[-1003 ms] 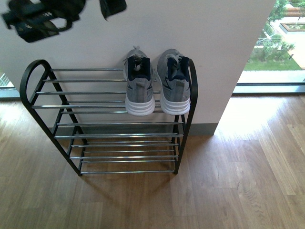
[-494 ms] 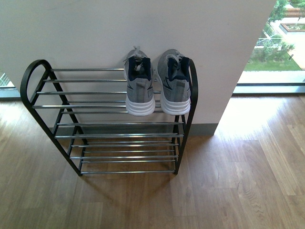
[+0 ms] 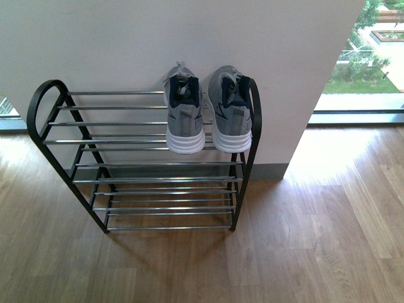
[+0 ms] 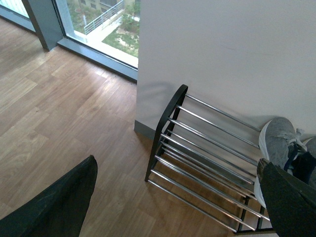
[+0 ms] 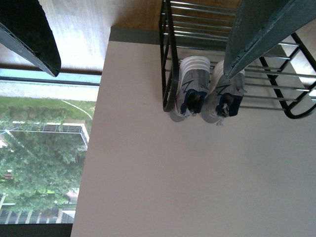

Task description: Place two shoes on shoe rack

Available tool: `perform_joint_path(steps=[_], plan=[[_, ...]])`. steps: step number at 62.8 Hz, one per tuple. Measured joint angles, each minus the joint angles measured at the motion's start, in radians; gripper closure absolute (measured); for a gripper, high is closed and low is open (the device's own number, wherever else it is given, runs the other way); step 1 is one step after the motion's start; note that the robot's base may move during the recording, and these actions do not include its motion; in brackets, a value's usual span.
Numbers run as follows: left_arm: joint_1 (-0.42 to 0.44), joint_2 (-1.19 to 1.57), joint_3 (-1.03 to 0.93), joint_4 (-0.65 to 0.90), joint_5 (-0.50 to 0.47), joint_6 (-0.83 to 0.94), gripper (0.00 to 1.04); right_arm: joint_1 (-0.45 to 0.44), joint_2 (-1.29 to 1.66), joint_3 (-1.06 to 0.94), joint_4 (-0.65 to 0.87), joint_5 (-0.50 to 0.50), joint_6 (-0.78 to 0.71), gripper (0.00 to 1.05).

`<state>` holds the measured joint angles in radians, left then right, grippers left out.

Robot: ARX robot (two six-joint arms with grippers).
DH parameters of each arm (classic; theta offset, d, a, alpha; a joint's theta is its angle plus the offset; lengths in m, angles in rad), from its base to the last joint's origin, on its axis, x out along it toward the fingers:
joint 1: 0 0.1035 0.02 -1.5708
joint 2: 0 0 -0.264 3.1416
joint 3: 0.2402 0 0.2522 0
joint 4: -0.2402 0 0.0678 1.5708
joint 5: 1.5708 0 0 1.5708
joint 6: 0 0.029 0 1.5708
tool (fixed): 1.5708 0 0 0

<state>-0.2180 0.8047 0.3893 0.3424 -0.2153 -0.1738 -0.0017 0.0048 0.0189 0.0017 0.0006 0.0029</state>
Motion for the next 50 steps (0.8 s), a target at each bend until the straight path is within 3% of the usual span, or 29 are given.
perform_joint_path(steps=[7,26,30,35,50], plan=[[0.038,-0.058,-0.081,0.099,0.040,0.103,0.55,0.000,0.000,0.000,0.000,0.000,0.000,0.09],[0.107,-0.179,-0.215,0.104,0.111,0.157,1.04,0.000,0.000,0.000,0.000,0.000,0.000,0.09],[0.117,-0.201,-0.231,0.102,0.116,0.159,1.03,0.000,0.000,0.000,0.000,0.000,0.000,0.09],[0.182,-0.238,-0.254,0.087,0.203,0.163,1.03,0.000,0.000,0.000,0.000,0.000,0.000,0.09],[0.214,-0.340,-0.309,0.039,0.215,0.163,1.03,0.000,0.000,0.000,0.000,0.000,0.000,0.09]])
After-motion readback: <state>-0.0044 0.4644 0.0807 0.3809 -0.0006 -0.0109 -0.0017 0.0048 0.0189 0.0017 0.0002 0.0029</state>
